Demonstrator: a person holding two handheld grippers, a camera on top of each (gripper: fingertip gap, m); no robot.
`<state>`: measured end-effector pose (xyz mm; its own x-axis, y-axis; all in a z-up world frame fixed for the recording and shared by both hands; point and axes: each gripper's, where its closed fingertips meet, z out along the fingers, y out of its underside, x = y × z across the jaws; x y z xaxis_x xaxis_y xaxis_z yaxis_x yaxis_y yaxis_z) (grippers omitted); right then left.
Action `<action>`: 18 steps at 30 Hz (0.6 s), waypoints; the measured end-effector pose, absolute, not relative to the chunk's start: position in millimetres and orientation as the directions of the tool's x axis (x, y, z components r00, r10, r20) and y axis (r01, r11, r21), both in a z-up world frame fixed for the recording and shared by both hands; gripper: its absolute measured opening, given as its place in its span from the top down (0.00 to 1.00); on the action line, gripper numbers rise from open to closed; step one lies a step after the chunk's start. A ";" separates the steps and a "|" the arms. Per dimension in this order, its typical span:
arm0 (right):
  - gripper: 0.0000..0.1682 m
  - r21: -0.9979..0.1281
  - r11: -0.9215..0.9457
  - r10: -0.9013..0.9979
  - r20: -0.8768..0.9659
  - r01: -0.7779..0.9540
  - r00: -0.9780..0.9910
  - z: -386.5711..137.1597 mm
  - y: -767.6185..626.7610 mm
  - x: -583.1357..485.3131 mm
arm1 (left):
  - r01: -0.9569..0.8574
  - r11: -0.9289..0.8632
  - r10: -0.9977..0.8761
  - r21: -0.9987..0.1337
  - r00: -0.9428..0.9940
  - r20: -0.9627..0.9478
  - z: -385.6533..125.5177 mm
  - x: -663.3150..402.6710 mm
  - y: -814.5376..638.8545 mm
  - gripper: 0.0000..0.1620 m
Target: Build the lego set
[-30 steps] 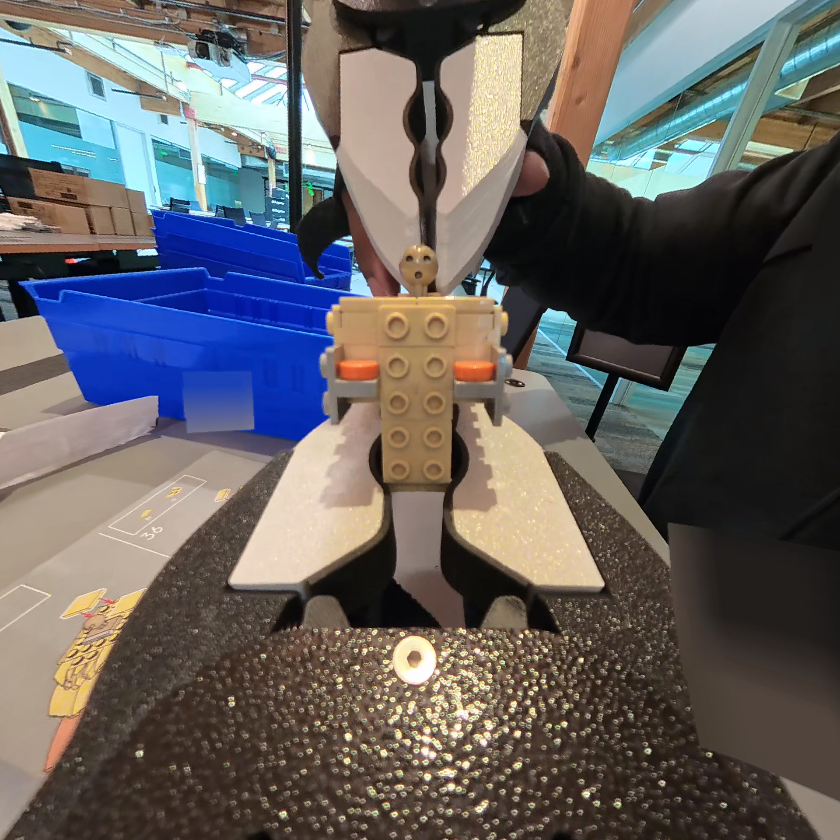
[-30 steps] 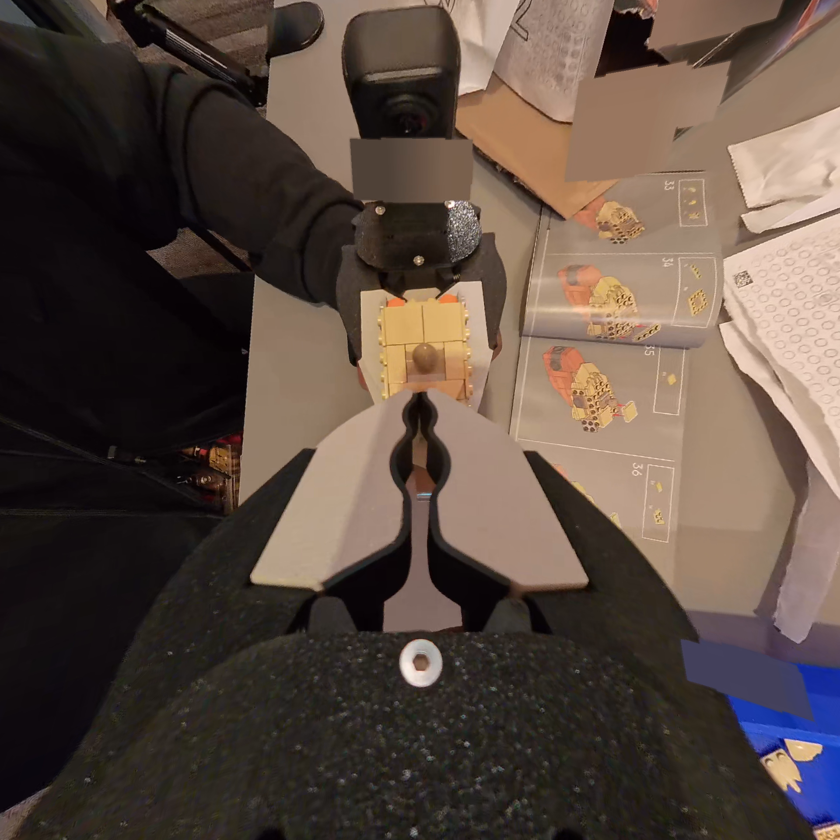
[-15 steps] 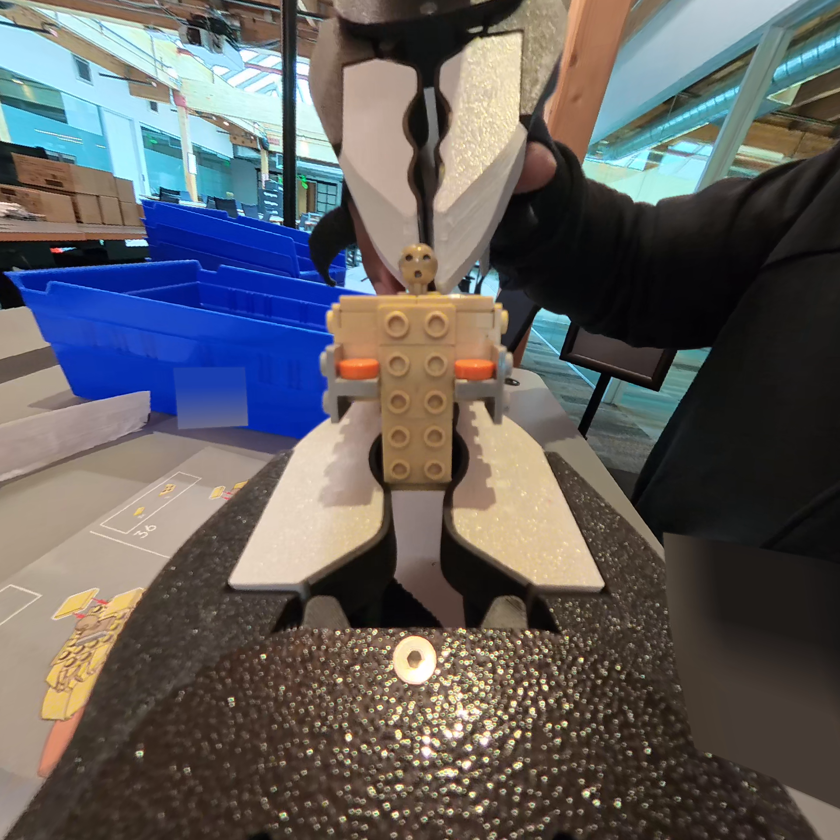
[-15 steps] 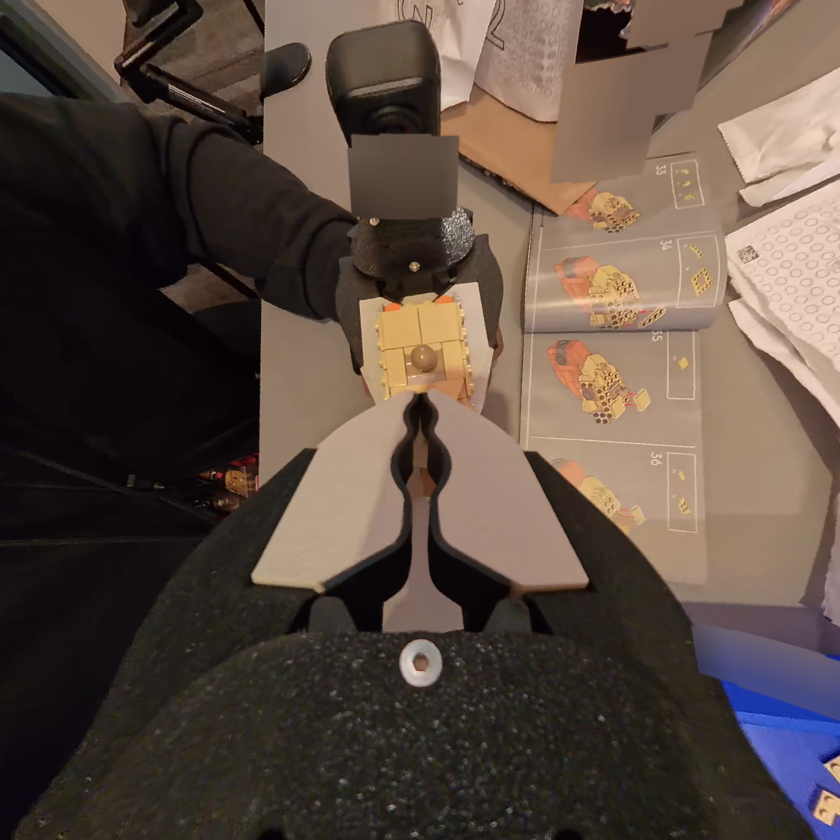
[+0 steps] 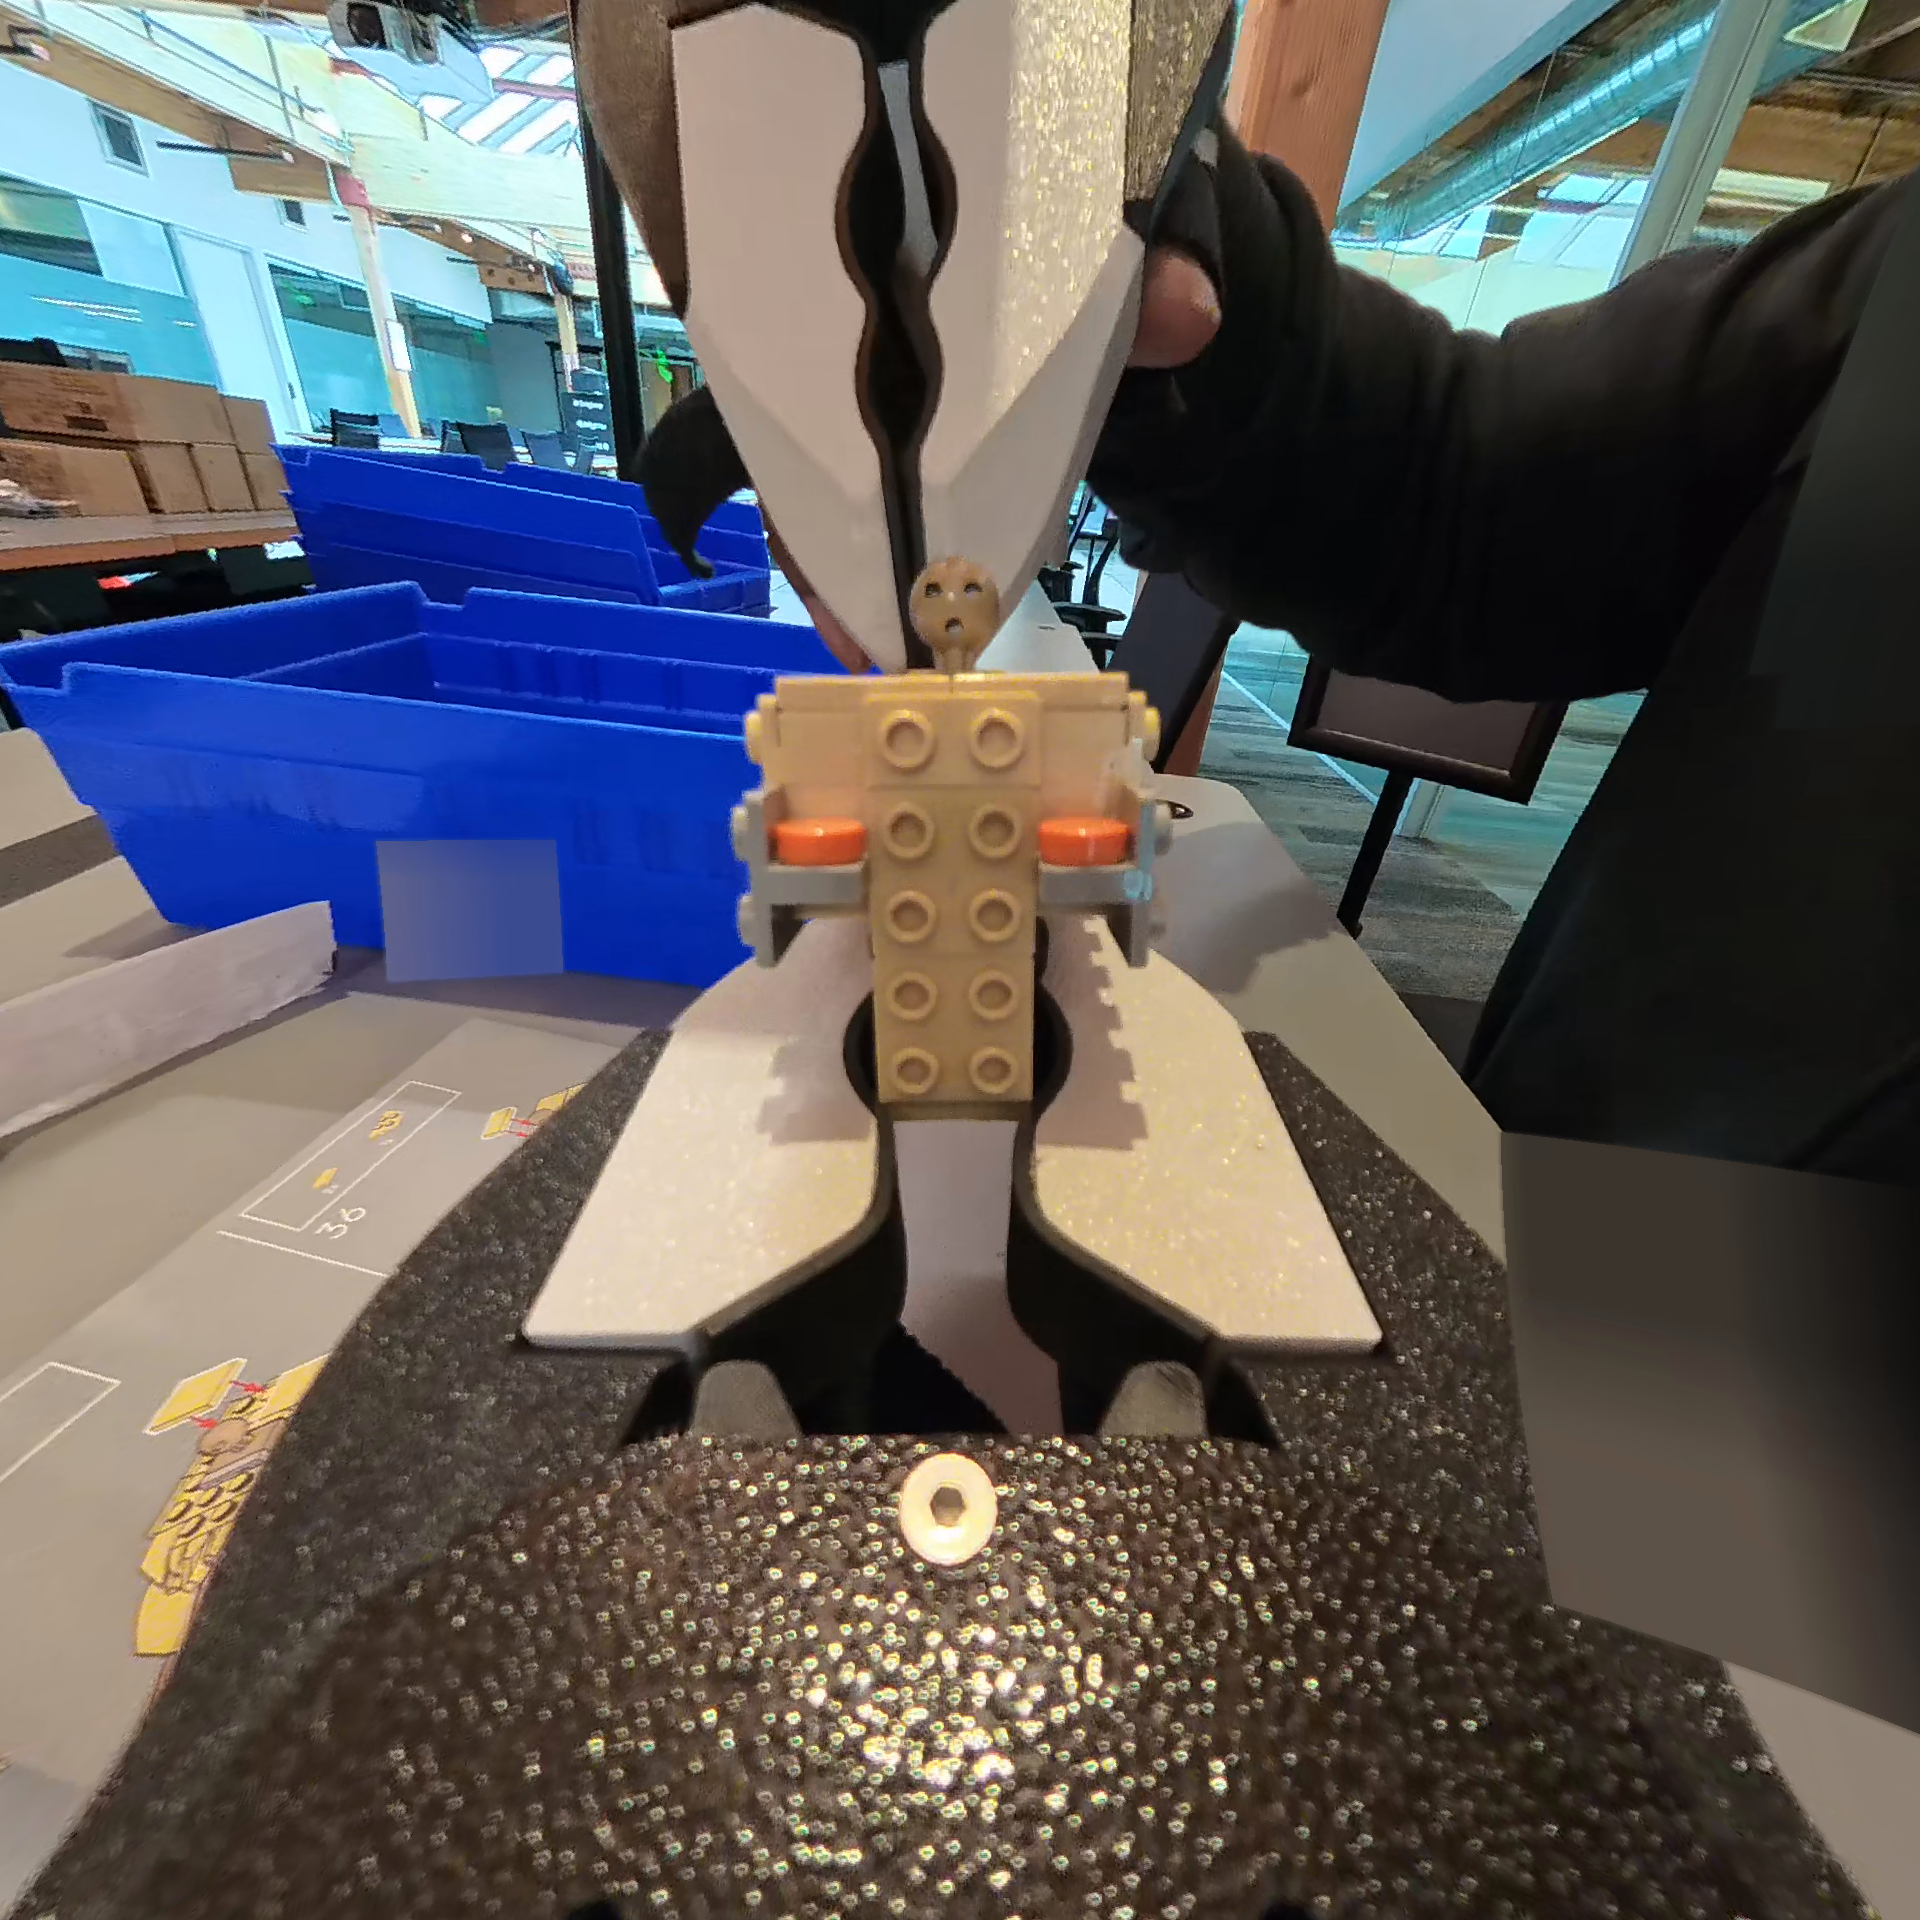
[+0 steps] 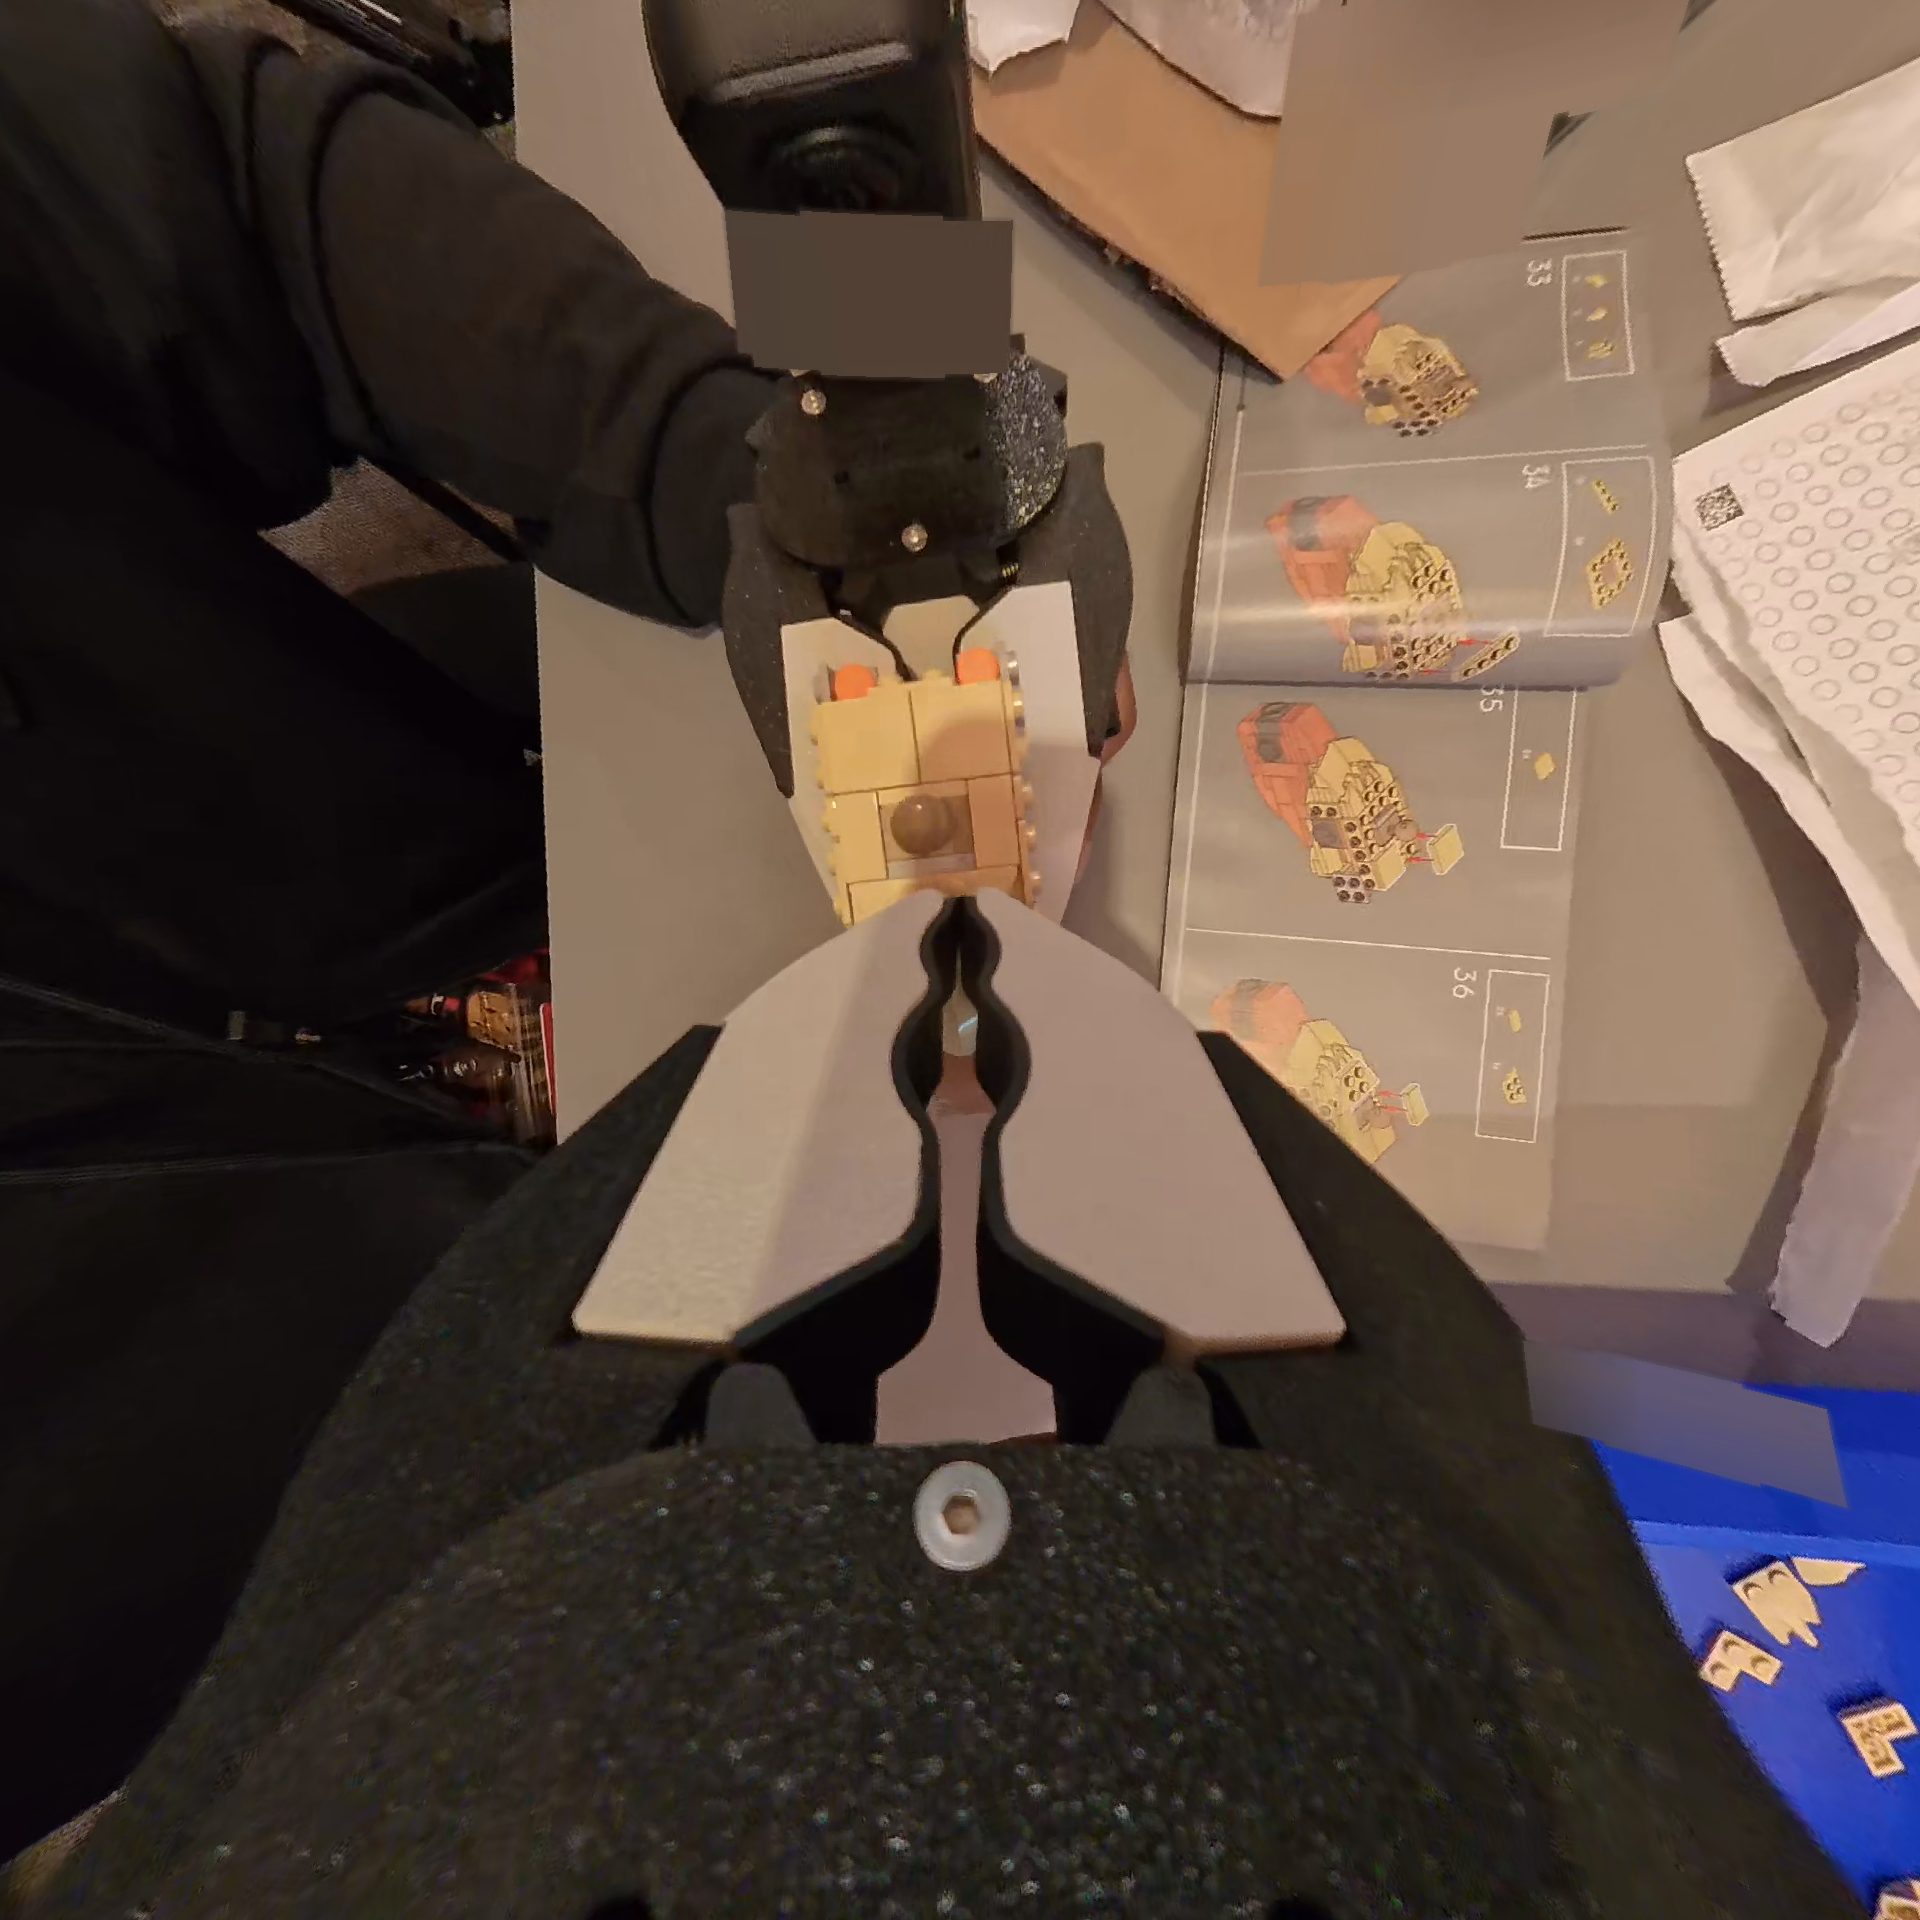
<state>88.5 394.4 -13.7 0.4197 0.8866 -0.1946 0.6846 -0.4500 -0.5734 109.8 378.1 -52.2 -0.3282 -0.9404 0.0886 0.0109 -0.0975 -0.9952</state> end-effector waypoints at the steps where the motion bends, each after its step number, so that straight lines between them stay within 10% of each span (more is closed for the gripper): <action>1: 1.00 -0.571 -0.451 0.886 -0.196 0.686 0.419 -14.0 394.1 88.1 | 0.010 -0.094 -0.940 -0.996 -0.330 0.085 -52.4 109.6 377.6 0.89; 18: 1.00 -0.592 -0.405 0.908 -0.171 0.697 0.382 -7.5 383.4 83.7 | 0.053 0.021 -0.943 -0.998 -0.331 -0.037 -47.4 107.4 371.2 0.89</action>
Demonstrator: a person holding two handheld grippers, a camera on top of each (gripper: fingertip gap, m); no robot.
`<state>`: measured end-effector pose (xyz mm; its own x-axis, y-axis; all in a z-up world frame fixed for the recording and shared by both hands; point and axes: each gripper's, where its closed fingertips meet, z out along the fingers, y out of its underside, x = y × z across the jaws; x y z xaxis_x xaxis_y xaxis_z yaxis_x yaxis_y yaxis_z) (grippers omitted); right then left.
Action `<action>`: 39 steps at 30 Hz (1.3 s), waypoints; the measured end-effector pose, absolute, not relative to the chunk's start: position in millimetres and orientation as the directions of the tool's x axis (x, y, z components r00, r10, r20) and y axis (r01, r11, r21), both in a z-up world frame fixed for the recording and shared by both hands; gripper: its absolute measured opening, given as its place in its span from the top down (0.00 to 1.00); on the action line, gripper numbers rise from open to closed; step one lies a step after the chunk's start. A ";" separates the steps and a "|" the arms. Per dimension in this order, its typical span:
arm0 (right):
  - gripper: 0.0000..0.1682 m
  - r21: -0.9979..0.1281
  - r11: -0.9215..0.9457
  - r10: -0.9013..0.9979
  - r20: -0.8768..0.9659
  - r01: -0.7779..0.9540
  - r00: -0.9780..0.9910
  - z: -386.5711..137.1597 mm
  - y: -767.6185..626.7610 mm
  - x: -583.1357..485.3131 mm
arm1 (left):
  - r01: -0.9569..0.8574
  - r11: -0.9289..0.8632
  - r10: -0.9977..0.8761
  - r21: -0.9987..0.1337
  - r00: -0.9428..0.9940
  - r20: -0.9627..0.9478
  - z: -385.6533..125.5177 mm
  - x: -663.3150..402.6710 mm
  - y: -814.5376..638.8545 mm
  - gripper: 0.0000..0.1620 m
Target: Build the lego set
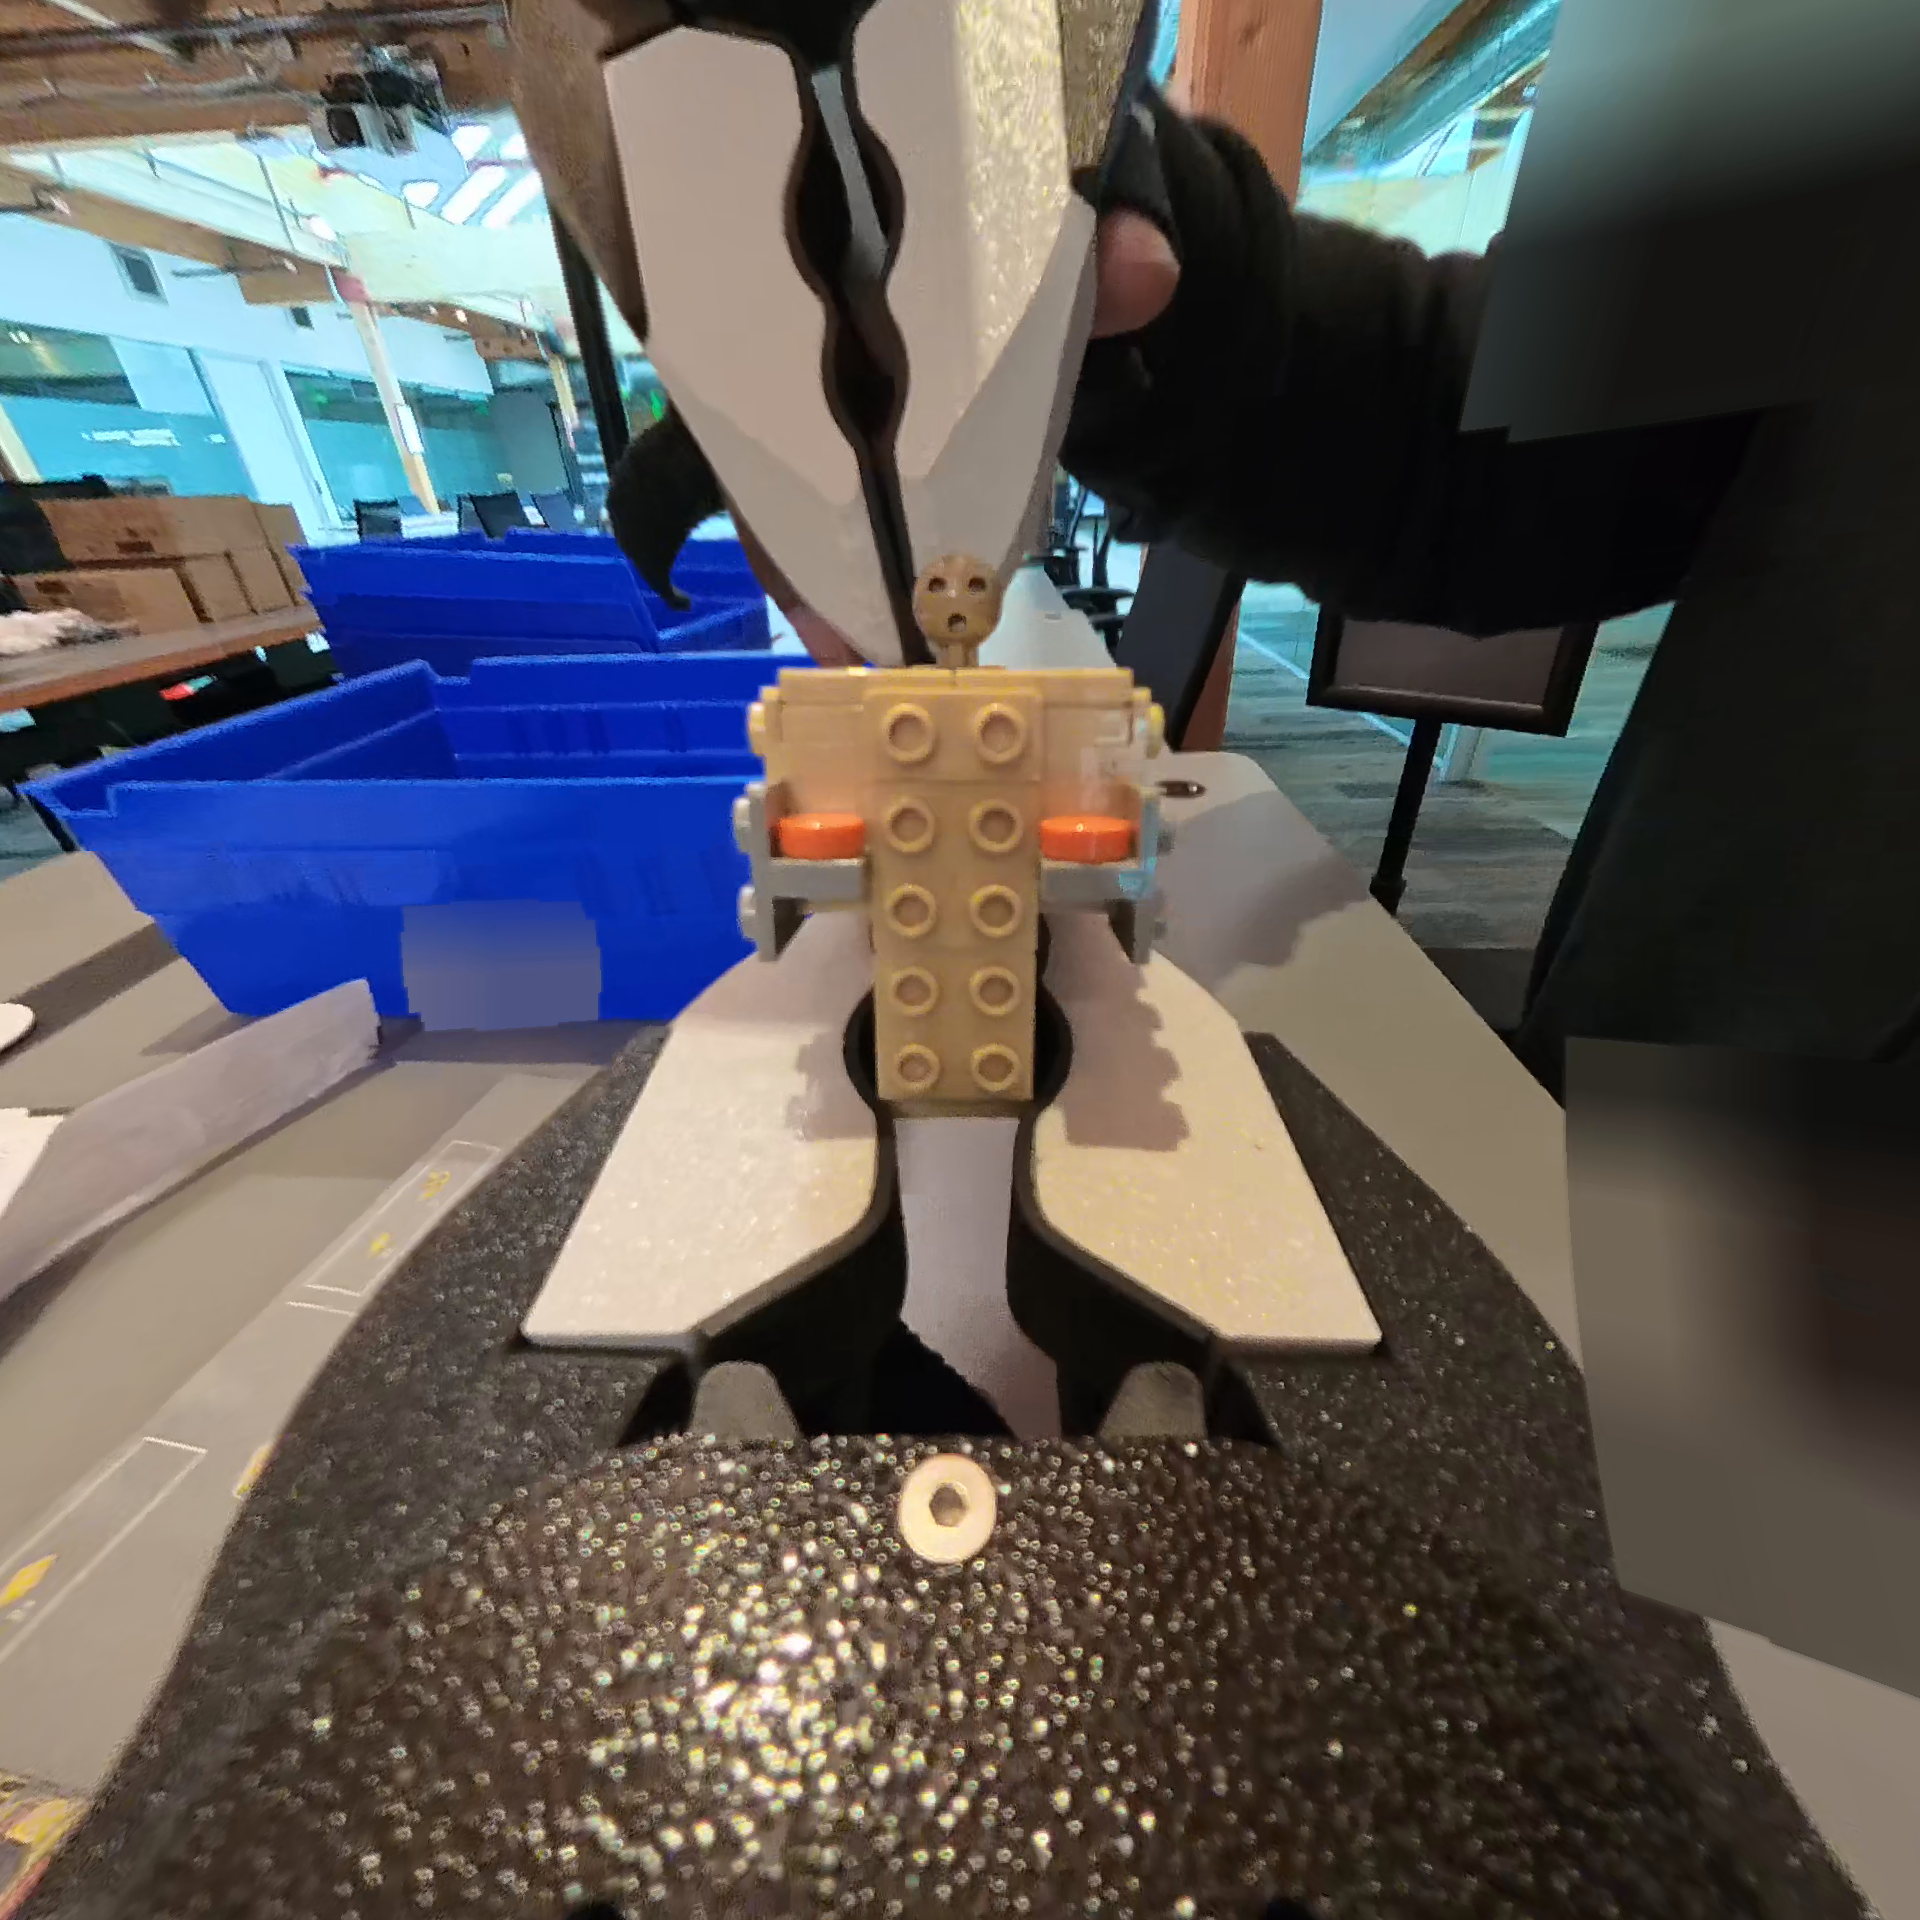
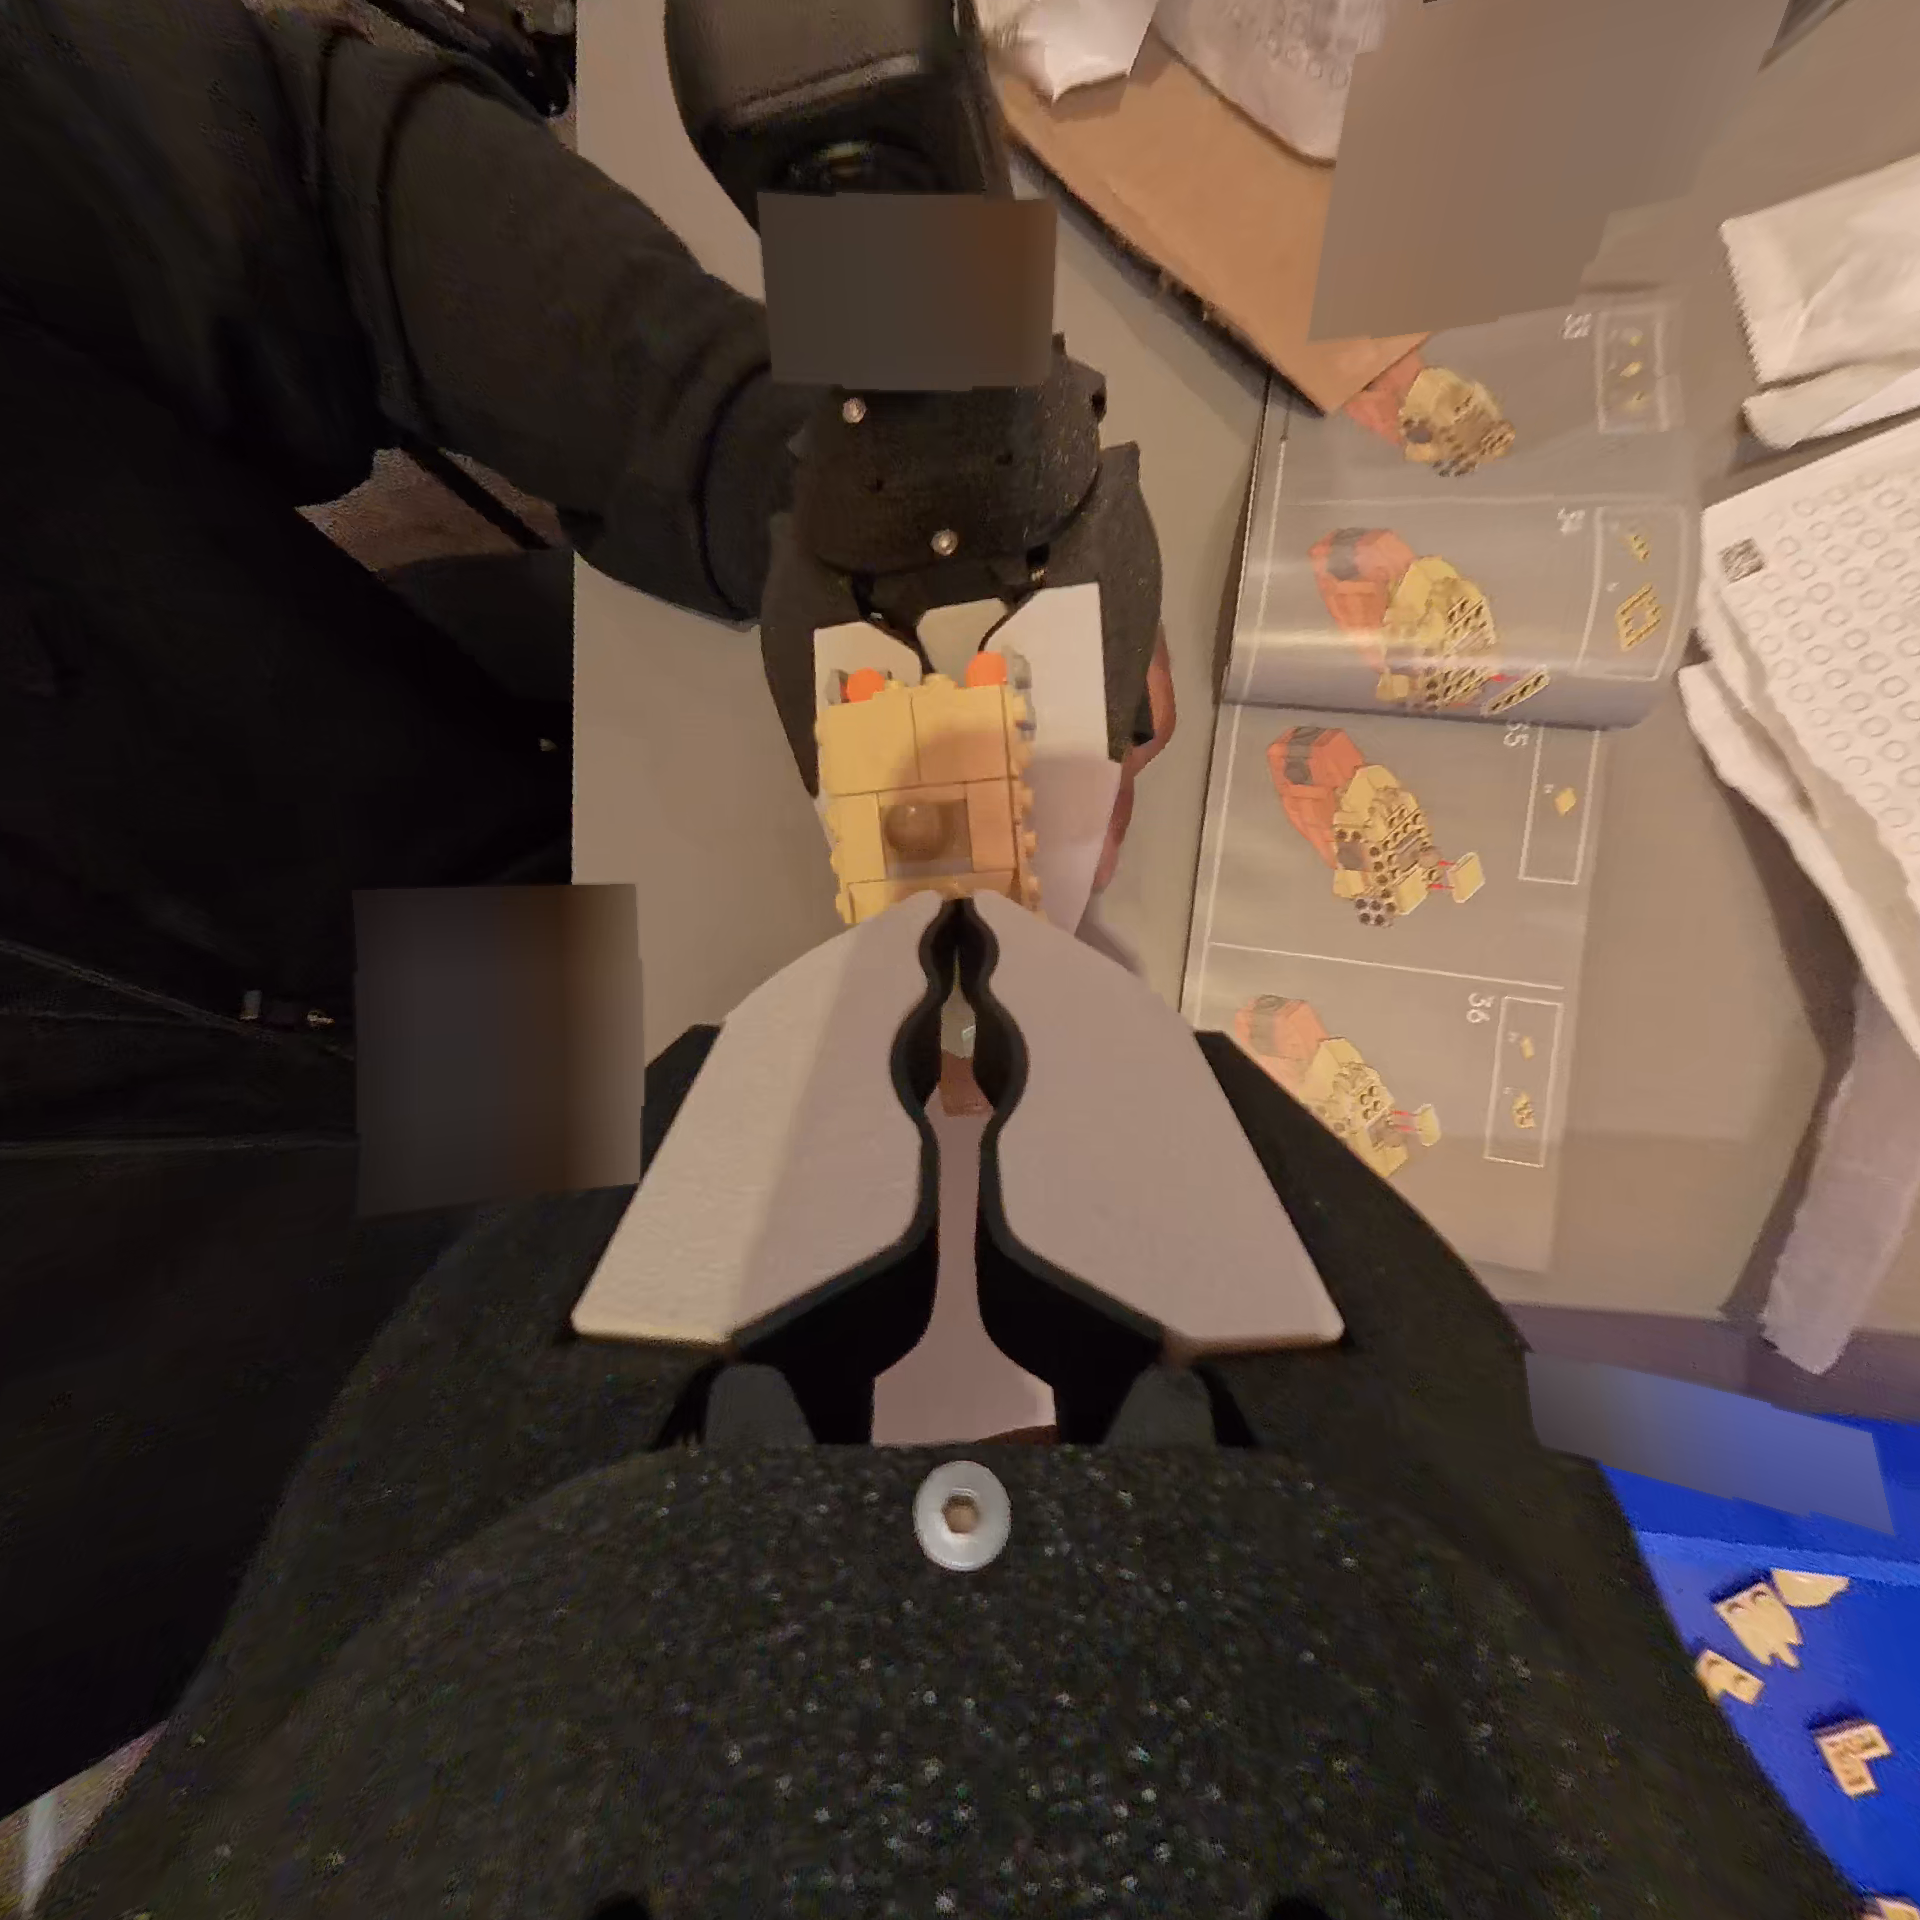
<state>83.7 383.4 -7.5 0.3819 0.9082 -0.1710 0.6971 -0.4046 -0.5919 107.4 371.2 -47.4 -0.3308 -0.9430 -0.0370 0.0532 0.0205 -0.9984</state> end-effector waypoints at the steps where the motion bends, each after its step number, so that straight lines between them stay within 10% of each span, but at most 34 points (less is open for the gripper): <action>1: 1.00 -0.602 -0.394 0.911 -0.154 0.694 0.383 -4.6 384.6 83.0 | 0.069 0.028 -0.943 -0.997 -0.328 -0.049 -44.6 106.2 370.9 0.89; 30: 1.00 -0.688 -0.335 0.898 -0.027 0.644 0.439 -3.4 398.8 79.9 | 0.058 0.003 -0.952 -0.998 -0.305 -0.021 -43.6 107.0 376.7 0.89; 39: 1.00 -0.980 -0.182 0.779 -0.195 -0.082 0.596 67.2 424.5 102.9 | 0.180 -0.420 -0.872 -0.890 -0.353 0.340 9.4 77.8 418.7 0.88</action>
<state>102.9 424.5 67.2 0.5965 0.7787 -0.1947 -0.0822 -0.1821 -0.9798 77.8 418.7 9.4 -0.3528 -0.8717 0.3401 0.1797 -0.4199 -0.8896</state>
